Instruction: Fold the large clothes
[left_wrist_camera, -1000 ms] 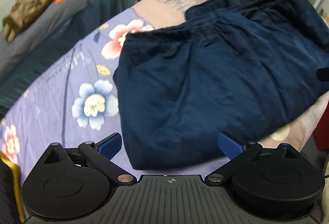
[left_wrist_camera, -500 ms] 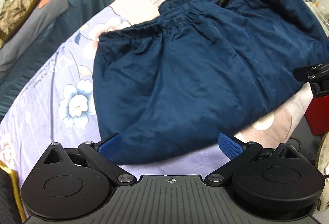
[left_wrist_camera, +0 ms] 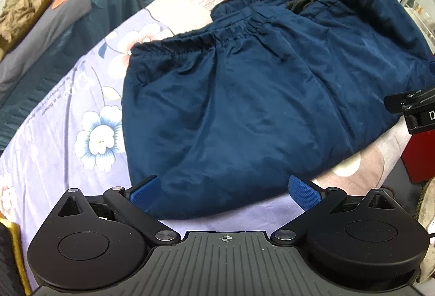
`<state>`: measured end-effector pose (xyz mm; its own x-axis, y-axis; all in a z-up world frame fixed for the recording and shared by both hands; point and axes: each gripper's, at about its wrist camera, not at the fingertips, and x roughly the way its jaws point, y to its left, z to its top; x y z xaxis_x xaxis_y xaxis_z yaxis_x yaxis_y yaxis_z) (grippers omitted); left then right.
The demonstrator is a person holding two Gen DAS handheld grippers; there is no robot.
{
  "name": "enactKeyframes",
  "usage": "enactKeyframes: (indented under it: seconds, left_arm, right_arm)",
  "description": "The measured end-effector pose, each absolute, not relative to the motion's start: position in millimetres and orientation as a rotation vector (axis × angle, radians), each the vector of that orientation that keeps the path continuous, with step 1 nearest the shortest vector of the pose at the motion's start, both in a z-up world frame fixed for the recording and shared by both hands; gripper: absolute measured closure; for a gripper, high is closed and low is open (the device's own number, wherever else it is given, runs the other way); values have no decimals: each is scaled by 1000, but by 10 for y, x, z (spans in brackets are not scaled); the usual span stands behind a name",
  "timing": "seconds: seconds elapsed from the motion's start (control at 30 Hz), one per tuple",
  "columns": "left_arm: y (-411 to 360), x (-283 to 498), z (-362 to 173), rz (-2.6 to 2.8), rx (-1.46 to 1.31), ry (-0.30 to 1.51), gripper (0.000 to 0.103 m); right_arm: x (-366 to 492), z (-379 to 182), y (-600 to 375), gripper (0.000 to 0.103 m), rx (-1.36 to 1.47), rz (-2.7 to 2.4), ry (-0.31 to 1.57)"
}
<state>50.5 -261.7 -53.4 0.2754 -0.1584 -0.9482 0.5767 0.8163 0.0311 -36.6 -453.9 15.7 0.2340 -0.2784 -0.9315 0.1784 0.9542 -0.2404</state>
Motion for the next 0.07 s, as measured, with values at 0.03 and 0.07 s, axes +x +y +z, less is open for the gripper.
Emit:
enactKeyframes:
  seconds: [0.03, 0.07]
  left_arm:
    - [-2623, 500, -534, -511, 412, 1195, 0]
    - [-2629, 500, -537, -511, 413, 1199, 0]
  right_arm:
    - [-364, 152, -4543, 1, -88, -314, 1299]
    - [-361, 145, -4547, 1, -87, -313, 1300]
